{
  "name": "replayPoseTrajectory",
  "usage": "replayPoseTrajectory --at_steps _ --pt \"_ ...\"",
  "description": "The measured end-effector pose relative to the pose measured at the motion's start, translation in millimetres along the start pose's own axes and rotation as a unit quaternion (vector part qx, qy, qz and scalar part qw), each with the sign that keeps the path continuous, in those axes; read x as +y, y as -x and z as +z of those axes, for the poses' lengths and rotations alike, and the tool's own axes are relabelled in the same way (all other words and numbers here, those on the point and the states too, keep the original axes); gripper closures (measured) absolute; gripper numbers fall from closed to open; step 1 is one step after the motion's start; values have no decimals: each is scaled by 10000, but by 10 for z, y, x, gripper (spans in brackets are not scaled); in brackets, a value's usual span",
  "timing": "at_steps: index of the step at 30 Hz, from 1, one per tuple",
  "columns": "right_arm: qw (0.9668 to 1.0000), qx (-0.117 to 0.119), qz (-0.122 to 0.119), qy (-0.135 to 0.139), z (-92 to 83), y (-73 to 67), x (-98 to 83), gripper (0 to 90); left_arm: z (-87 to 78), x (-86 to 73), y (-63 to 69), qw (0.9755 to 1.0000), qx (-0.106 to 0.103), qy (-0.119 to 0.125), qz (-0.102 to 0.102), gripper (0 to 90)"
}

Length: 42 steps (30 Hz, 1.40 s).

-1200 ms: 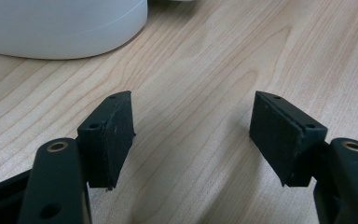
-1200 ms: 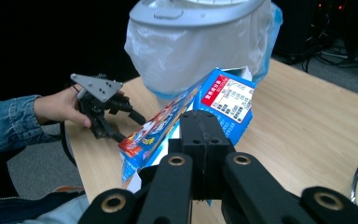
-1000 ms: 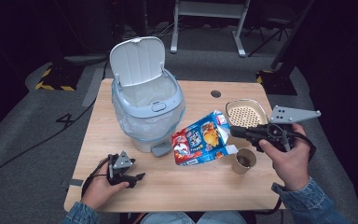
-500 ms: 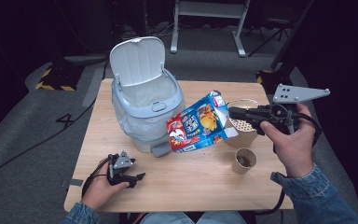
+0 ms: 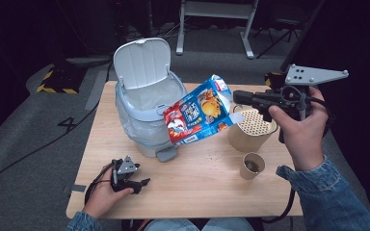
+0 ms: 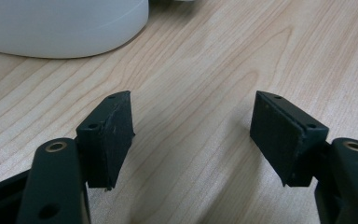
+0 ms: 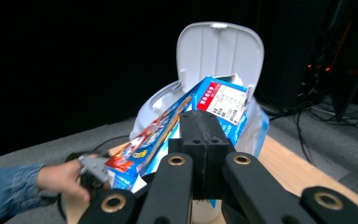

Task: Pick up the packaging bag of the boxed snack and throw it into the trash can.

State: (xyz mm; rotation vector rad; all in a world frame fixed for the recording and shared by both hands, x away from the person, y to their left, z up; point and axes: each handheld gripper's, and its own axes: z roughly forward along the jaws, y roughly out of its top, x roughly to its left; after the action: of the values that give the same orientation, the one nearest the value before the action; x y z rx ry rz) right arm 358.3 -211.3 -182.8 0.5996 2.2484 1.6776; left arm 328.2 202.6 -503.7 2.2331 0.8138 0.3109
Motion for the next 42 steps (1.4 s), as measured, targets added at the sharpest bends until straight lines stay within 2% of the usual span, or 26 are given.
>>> replayPoseTrajectory --at_steps 6,10,14,16,23,24,27,31,34,37,42 --pt "9997 -164 52 165 157 89 102 900 2 1 0 10000 -4 0 -11 303" --pt "9989 -303 124 334 329 179 163 900 6 6 -5 10000 -7 6 11 301" --pt "9984 -408 177 343 432 233 173 900 7 8 -6 10000 -9 1 19 300" --pt "9979 -521 245 300 550 294 162 900 7 8 -5 10000 -12 1 16 300" --pt "9975 -659 224 111 699 326 122 900 7 8 -6 10000 -8 1 24 299" --pt "9968 -746 280 16 762 339 101 900 7 8 -5 10000 -5 1 21 300" --pt "9960 -814 364 -97 827 355 83 900 7 8 -5 10000 7 4 28 300" --pt "9932 -1021 467 -323 939 387 49 900 6 9 -6 10000 9 2 40 299" --pt "9888 -1314 539 -447 1013 406 3 900 7 9 -6 10000 7 5 36 299" --pt "9883 -1355 519 -480 1043 412 -20 900 8 9 -3 10000 18 6 29 299" --pt "9897 -1239 487 -527 1115 381 -64 900 8 10 -2 10000 21 4 28 298"
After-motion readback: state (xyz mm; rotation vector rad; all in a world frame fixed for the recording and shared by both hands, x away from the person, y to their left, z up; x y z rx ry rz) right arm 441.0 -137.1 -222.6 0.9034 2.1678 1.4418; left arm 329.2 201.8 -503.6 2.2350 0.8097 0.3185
